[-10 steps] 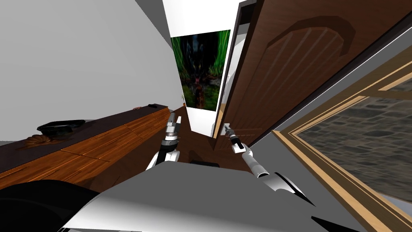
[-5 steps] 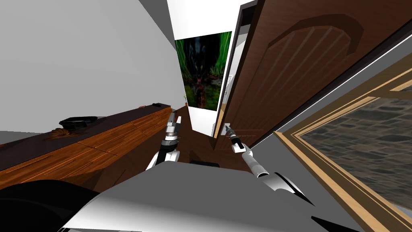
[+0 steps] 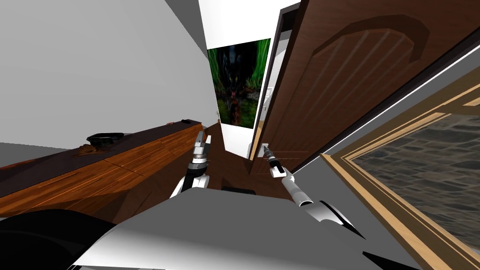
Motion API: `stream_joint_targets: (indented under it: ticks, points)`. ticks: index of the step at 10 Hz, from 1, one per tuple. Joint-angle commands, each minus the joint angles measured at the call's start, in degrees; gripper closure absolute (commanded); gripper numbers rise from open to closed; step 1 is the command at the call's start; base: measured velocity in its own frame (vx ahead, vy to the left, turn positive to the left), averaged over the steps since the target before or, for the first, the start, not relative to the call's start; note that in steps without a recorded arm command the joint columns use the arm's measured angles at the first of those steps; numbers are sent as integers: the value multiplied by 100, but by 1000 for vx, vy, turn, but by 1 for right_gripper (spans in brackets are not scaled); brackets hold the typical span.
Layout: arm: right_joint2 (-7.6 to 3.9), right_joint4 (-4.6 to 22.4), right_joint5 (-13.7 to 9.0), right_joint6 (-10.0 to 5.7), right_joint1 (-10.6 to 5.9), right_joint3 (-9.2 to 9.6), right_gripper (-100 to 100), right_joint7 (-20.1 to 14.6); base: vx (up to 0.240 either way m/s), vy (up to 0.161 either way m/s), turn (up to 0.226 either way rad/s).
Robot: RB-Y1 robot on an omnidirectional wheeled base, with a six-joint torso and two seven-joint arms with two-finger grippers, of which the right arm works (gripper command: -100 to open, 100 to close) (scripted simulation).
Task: Pull the door open
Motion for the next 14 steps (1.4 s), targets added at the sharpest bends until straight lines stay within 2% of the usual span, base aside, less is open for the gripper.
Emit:
stream_joint_targets:
  ticks: [1, 3, 5, 6, 8, 9, 13, 14]
  points:
    - [21, 6, -62, 1, 0, -14, 100, -286, -47, -33, 80]
    - [28, 9, -105, 4, -2, -30, 100, -485, -30, -32, 61]
    - [43, 17, -194, 12, -7, -65, 100, -845, -34, -29, 61]
    - [43, 17, -194, 12, -7, -65, 100, -893, -36, -24, 40]
    - [57, 25, -283, 20, -11, -100, 100, -1250, -39, -23, 74]
    - [57, 25, -283, 20, -11, -100, 100, -1301, -30, -27, 27]
    - [80, 37, -422, 32, -18, -154, 100, -1936, -31, -24, 50]
    - [80, 37, -422, 32, -18, -154, 100, -1957, -25, -21, 36]
